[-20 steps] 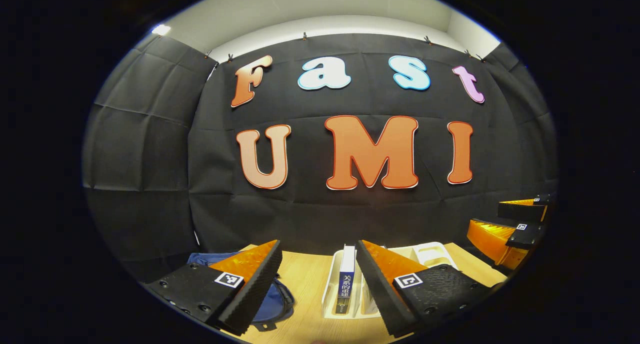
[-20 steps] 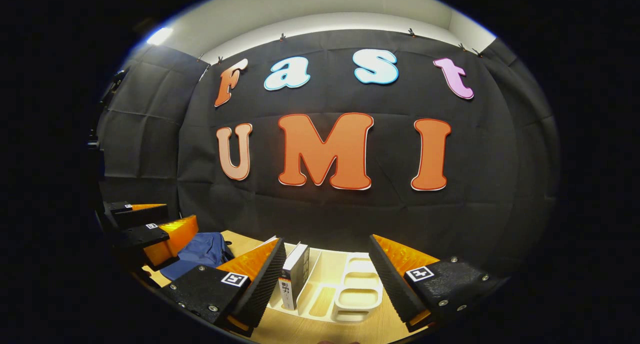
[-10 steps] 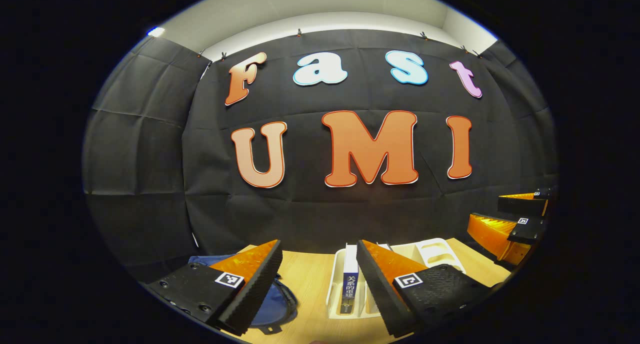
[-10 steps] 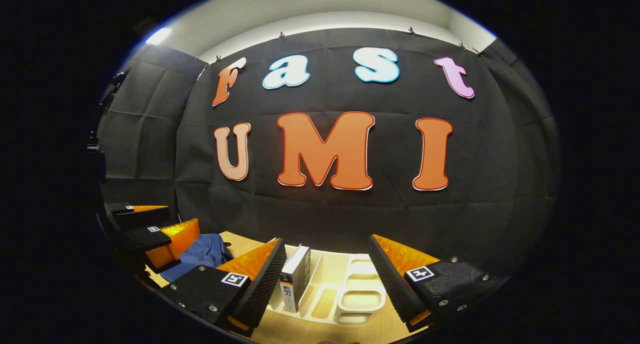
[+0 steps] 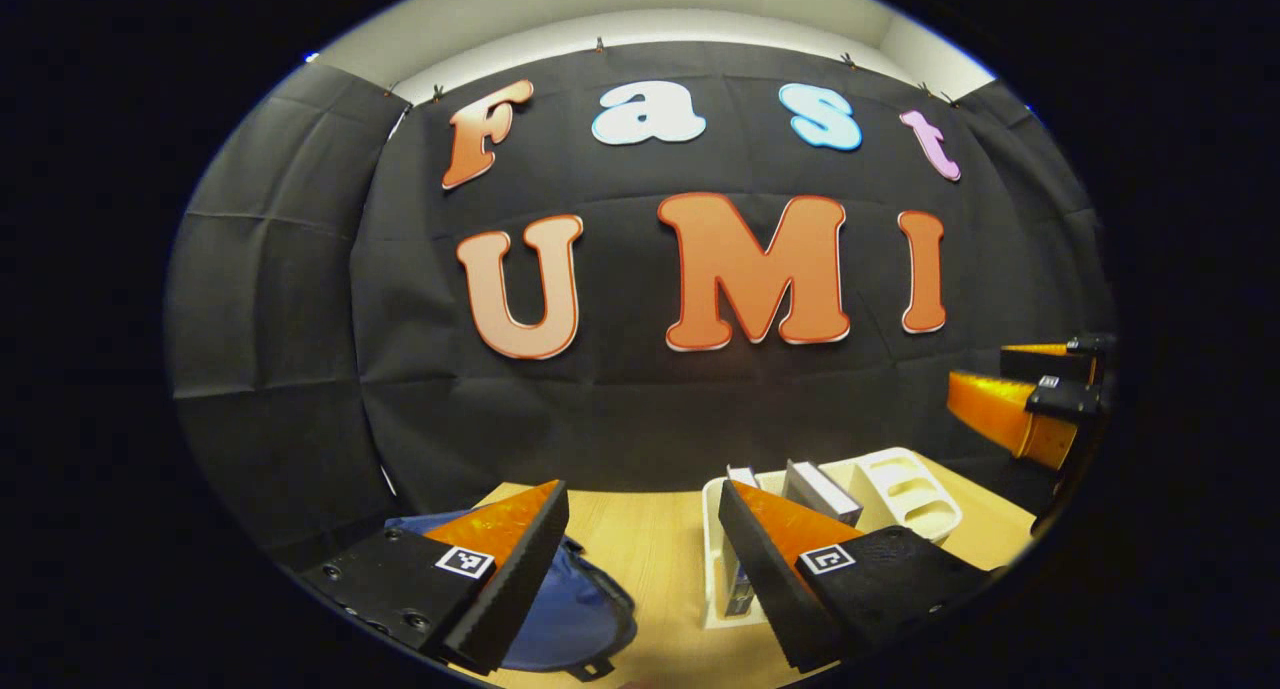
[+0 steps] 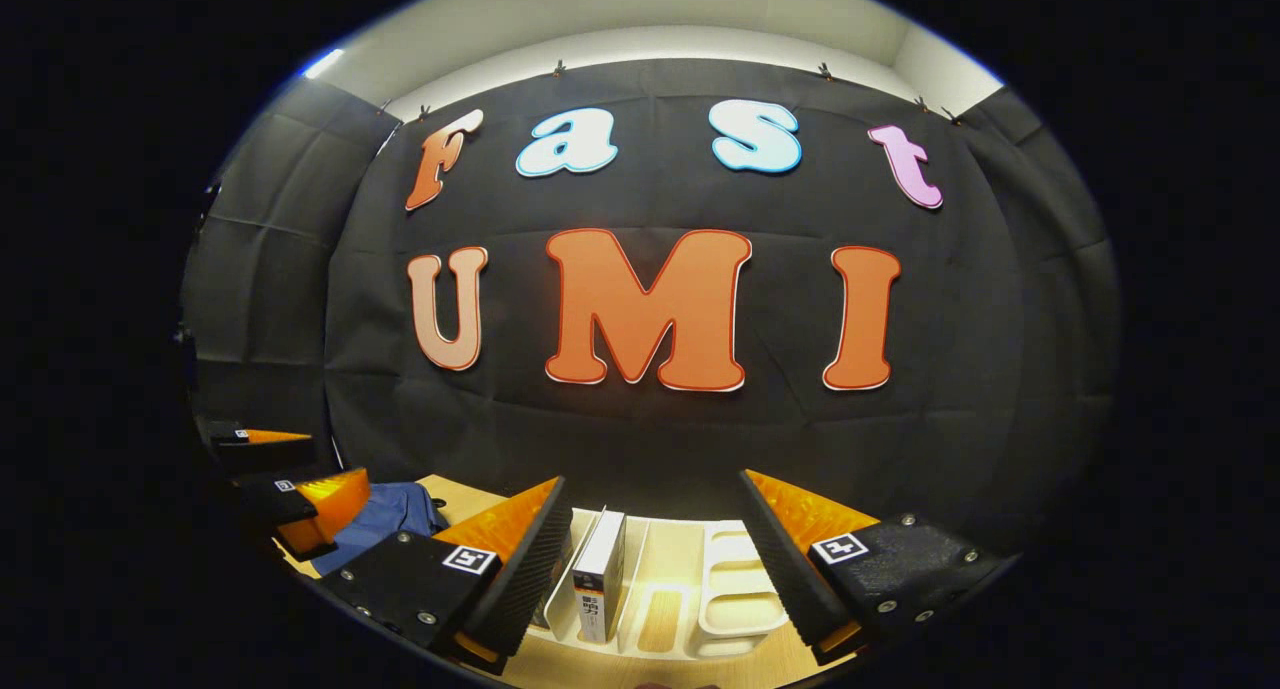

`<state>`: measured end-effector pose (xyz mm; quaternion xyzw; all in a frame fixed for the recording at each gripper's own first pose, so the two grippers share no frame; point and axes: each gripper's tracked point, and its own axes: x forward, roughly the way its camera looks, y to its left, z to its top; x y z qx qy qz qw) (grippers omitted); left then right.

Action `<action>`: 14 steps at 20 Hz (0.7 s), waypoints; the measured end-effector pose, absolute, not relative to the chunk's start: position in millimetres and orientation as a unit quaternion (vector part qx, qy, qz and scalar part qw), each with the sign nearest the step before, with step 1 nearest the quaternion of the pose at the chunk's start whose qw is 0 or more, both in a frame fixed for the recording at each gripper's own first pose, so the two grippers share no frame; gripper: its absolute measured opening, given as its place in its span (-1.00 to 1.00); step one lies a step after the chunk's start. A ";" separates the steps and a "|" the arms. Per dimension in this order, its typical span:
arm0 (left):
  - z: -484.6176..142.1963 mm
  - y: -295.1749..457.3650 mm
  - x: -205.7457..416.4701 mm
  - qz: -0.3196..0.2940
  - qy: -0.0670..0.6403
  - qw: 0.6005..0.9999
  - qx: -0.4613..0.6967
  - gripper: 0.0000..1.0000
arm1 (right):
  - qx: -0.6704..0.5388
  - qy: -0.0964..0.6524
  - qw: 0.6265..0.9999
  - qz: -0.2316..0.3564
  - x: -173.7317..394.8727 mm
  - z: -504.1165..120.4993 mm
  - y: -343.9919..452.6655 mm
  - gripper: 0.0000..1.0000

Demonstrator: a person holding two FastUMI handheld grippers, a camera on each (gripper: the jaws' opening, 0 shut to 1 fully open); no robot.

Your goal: Open the schoolbag, grab two books from the bookshelf and put them into the schoolbag.

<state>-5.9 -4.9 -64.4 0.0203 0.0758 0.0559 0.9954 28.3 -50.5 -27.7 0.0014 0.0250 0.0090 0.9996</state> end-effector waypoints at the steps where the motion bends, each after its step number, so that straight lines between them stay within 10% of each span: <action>1: -77.3 6.6 -4.8 0.055 0.093 0.994 0.026 0.89 | 0.001 0.027 1.000 0.005 30.0 -28.1 -46.6 0.97; 14: -333.1 77.8 -43.9 -0.002 0.384 0.897 0.218 0.94 | -0.050 0.036 0.992 -0.106 30.2 -31.3 -68.0 0.97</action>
